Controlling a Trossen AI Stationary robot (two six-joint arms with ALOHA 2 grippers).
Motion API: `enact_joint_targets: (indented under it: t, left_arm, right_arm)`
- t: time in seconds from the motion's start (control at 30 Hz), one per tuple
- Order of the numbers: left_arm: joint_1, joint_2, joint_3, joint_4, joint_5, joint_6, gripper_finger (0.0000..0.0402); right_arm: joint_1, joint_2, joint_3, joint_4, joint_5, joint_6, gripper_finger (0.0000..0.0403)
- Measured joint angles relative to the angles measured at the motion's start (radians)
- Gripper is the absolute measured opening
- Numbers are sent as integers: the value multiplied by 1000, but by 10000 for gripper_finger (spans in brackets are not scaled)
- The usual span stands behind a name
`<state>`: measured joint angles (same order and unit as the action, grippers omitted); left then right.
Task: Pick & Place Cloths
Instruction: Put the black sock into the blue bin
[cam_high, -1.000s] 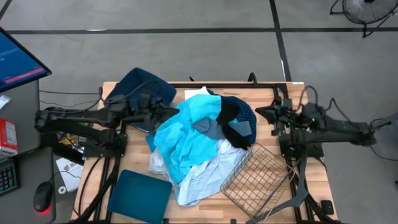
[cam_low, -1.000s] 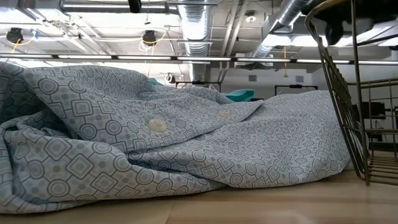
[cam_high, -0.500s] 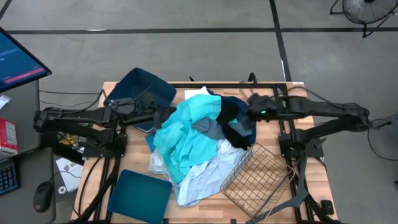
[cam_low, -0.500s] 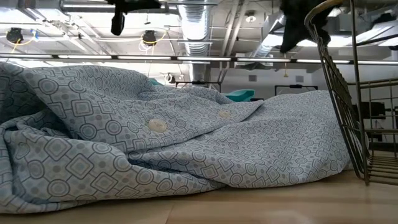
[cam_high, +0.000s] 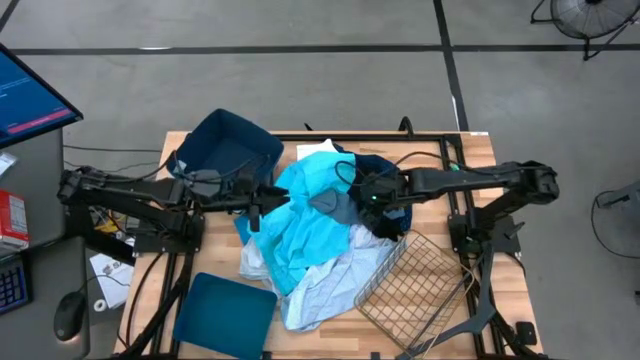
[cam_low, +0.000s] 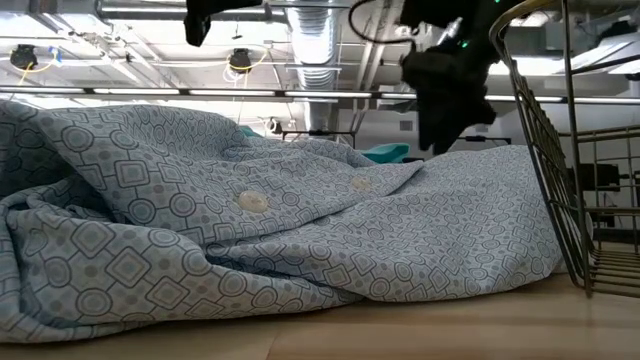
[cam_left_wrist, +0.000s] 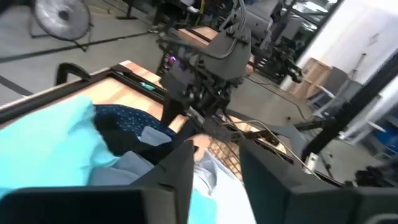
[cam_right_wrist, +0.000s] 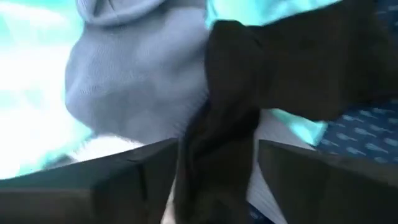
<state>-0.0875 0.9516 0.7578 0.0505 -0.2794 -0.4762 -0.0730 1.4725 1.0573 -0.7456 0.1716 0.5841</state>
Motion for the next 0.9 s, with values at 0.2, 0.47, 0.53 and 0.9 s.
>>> enact_joint_targets:
  t: [0.2,0.47,0.53,0.9]
  left_arm:
    - [7,-2,0,1,-16,0,174]
    - [8,-3,0,2,-16,-27,200]
    - [8,-3,0,2,-12,-28,199]
    - [8,-3,0,4,-12,-59,195]
  right_arm:
    - [-47,52,0,80,-70,-15,255]
    - [-99,80,1,92,-43,-40,196]
    - [-108,102,0,84,-51,-64,164]
    - [-96,136,20,63,-56,-89,12]
